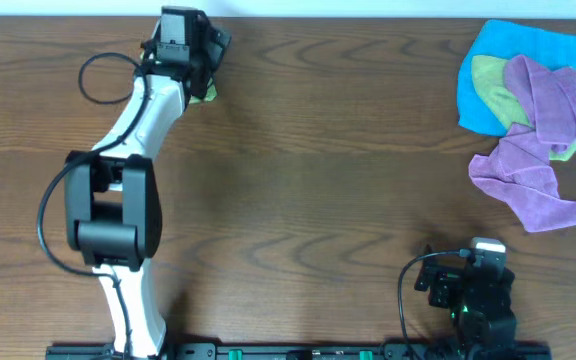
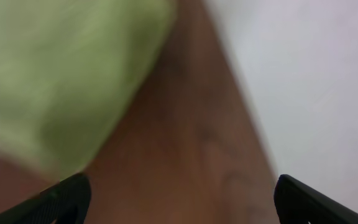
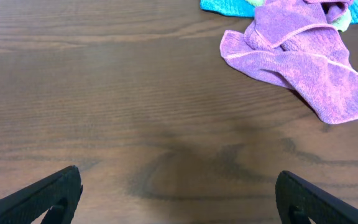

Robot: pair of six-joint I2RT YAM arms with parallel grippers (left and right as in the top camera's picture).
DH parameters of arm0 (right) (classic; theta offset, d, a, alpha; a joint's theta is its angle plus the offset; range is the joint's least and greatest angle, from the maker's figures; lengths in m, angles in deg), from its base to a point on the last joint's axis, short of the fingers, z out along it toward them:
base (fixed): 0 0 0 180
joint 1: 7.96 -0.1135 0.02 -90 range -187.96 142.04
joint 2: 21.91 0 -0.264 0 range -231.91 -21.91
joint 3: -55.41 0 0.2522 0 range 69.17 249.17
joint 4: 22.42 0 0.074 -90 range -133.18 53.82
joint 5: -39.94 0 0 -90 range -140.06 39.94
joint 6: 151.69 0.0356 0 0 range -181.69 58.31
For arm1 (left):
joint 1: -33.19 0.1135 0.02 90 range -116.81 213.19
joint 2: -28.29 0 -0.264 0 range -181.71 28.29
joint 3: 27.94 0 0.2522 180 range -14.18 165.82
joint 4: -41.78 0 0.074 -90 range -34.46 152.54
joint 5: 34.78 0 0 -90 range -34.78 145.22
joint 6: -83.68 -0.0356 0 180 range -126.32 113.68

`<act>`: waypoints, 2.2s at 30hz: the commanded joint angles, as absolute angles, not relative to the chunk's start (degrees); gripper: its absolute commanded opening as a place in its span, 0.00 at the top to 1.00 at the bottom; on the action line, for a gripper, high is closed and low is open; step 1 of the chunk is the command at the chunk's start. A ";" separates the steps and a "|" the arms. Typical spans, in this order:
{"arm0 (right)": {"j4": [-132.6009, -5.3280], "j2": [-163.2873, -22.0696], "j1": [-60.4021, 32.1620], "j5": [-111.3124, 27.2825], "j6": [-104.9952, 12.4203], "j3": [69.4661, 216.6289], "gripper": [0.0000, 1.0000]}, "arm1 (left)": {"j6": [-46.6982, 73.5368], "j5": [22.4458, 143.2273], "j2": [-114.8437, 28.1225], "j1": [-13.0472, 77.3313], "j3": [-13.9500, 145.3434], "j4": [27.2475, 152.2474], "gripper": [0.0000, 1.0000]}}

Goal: Fold the cloth

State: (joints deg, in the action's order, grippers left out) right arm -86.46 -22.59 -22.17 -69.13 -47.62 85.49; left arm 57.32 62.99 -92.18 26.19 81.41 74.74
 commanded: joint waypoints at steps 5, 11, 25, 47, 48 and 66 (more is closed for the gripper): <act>-86.59 -22.27 -22.98 -69.50 -46.94 85.25 0.01 | 52.82 56.24 -78.30 26.54 81.54 92.60 0.05; -86.59 -22.27 -22.98 -69.50 -46.92 85.25 0.01 | 39.90 46.20 -64.97 26.51 80.95 102.41 0.05; -86.59 -22.27 -22.98 -69.52 -46.94 85.25 0.01 | 12.69 41.22 -14.45 26.54 35.80 103.31 0.05; -86.59 -22.27 -22.98 -69.52 -46.92 85.25 0.01 | -5.50 53.94 23.20 26.95 2.88 107.51 0.05; -86.59 -22.27 -22.98 -69.52 -46.92 85.25 0.01 | -5.48 54.01 23.82 27.02 2.68 107.86 0.05; -86.59 -22.27 -22.98 -69.50 -46.92 85.25 0.01 | -5.91 55.23 28.04 30.58 2.46 110.87 0.05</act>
State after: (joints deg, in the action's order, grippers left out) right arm -86.48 -22.59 -22.17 -69.15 -47.62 85.49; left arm -6.22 54.42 27.49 30.21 3.36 107.72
